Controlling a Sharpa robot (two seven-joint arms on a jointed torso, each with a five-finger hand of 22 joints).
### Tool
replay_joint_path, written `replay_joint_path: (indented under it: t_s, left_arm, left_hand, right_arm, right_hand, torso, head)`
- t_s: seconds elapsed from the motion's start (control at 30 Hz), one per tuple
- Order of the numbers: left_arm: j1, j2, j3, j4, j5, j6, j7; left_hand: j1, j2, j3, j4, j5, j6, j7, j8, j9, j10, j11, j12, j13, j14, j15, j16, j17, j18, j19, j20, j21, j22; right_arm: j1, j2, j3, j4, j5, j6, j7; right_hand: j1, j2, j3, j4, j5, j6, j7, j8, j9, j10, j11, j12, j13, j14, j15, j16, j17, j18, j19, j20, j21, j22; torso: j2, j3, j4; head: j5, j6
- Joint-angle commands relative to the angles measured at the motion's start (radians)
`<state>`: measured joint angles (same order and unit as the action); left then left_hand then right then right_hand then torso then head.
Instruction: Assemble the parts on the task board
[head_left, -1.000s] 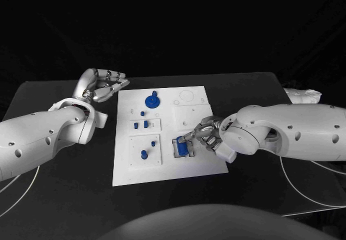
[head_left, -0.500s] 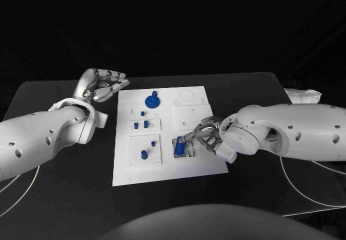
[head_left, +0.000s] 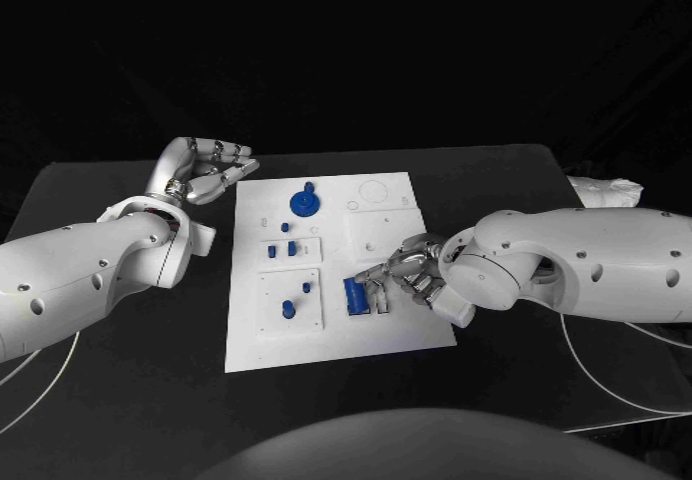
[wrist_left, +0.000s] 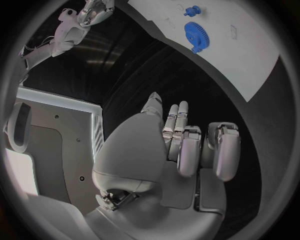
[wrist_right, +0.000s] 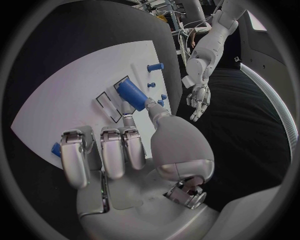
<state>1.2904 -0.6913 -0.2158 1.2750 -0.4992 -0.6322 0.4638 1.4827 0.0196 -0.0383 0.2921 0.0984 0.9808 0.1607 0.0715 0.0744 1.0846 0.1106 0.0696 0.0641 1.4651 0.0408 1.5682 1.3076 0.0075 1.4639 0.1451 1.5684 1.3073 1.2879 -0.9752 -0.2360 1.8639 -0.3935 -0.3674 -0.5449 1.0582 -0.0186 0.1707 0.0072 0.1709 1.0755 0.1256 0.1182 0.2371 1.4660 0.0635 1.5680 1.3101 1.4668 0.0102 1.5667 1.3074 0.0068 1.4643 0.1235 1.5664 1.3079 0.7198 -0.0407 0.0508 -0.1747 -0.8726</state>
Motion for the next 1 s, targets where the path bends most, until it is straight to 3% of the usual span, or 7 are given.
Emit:
replay_joint_path:
  t_s: [0.03,0.3,0.47,0.77,0.87,0.97,1.0]
  left_arm:
    - [0.001,0.003,0.001,0.001,-0.004,0.012,0.01]
    - [0.001,0.003,0.001,0.001,-0.004,0.012,0.01]
    - [0.001,0.003,0.001,0.001,-0.004,0.013,0.01]
    - [0.001,0.002,0.001,0.0,-0.004,0.014,0.01]
    - [0.001,0.002,0.001,0.0,-0.004,0.015,0.01]
    - [0.001,0.003,0.001,-0.001,-0.004,0.016,0.01]
    - [0.001,0.003,0.001,-0.002,-0.004,0.016,0.01]
  left_hand:
    - [-0.003,0.009,-0.004,0.0,0.006,0.005,-0.001,-0.003,-0.001,0.006,-0.003,0.001,0.0,0.106,-0.002,0.003,0.263,-0.007,0.107,-0.001,0.002,0.263]
    - [-0.001,0.012,-0.008,0.0,0.006,0.005,-0.001,-0.004,-0.001,0.007,-0.003,0.001,0.0,0.106,-0.002,0.003,0.263,-0.007,0.107,-0.002,0.002,0.263]
    - [-0.001,0.012,-0.008,0.0,0.006,0.005,-0.001,-0.004,-0.001,0.007,-0.003,0.001,0.0,0.106,-0.002,0.003,0.263,-0.007,0.107,-0.002,0.002,0.263]
    - [-0.001,0.012,-0.008,0.0,0.006,0.005,-0.001,-0.004,-0.001,0.007,-0.003,0.001,0.0,0.106,-0.002,0.003,0.263,-0.007,0.107,-0.002,0.002,0.263]
    - [-0.001,0.012,-0.008,0.0,0.006,0.005,-0.001,-0.004,-0.001,0.007,-0.003,0.001,0.0,0.106,-0.002,0.003,0.263,-0.007,0.107,-0.002,0.002,0.263]
    - [-0.001,0.012,-0.008,0.0,0.006,0.005,-0.001,-0.004,-0.001,0.007,-0.003,0.001,0.0,0.106,-0.002,0.003,0.263,-0.007,0.107,-0.002,0.002,0.263]
    - [-0.001,0.012,-0.008,0.0,0.006,0.005,-0.001,-0.004,-0.001,0.007,-0.003,0.001,0.0,0.106,-0.002,0.003,0.263,-0.007,0.107,-0.002,0.002,0.263]
  right_arm:
    - [-0.001,0.0,0.0,0.002,-0.001,0.016,0.006]
    - [-0.001,-0.006,0.0,0.008,-0.017,-0.001,0.026]
    - [-0.001,-0.021,0.0,0.019,-0.051,-0.024,0.06]
    - [-0.003,-0.036,0.0,0.033,-0.207,-0.008,0.057]
    - [-0.004,-0.033,0.0,0.033,-0.244,0.012,0.036]
    - [-0.004,-0.027,0.0,0.033,-0.269,0.025,0.018]
    - [-0.005,-0.025,0.0,0.032,-0.276,0.027,0.013]
  right_hand:
    - [-0.006,0.007,-0.018,0.008,-0.033,0.005,-0.003,0.009,0.011,0.105,-0.007,0.003,0.261,0.104,-0.008,0.004,0.263,-0.007,0.106,-0.01,0.004,0.263]
    - [0.008,0.033,-0.051,0.032,-0.079,0.041,-0.026,0.059,0.06,0.105,-0.027,0.003,0.261,0.104,-0.024,0.004,0.263,-0.007,0.106,-0.024,0.004,0.263]
    - [0.034,0.039,-0.084,0.039,-0.089,0.028,-0.041,0.122,0.134,0.105,-0.043,0.003,0.261,0.104,-0.04,0.004,0.263,-0.007,0.106,-0.042,0.004,0.263]
    - [0.049,0.05,-0.172,0.086,-0.115,-0.053,-0.061,0.288,0.345,0.105,-0.054,0.003,0.261,0.104,-0.055,0.004,0.263,-0.007,0.106,-0.055,0.004,0.263]
    - [0.044,0.05,-0.195,0.102,-0.117,-0.06,-0.066,0.333,0.4,0.105,-0.065,0.003,0.261,0.104,-0.059,0.004,0.263,-0.007,0.106,-0.06,0.004,0.263]
    - [0.051,0.055,-0.225,0.121,-0.118,-0.081,-0.081,0.412,0.506,0.105,-0.08,0.003,0.261,0.104,-0.071,0.004,0.263,-0.007,0.106,-0.075,0.004,0.263]
    - [0.051,0.059,-0.227,0.124,-0.117,-0.083,-0.082,0.418,0.515,0.105,-0.081,0.003,0.261,0.104,-0.073,0.004,0.263,-0.007,0.106,-0.074,0.004,0.263]
  torso:
    - [0.001,0.0004,0.0002]
    - [0.0,0.0004,0.0001]
    - [0.001,0.0004,-0.0001]
    - [-0.001,0.0005,0.0]
    - [-0.001,0.0006,0.0001]
    - [0.0,0.0005,-0.0004]
    - [0.0,0.0,0.0]
  head:
    - [0.001,0.0]
    - [0.001,0.0]
    - [0.003,0.0]
    - [0.003,0.0]
    - [0.003,0.0]
    - [0.001,0.0]
    - [0.0,0.0]
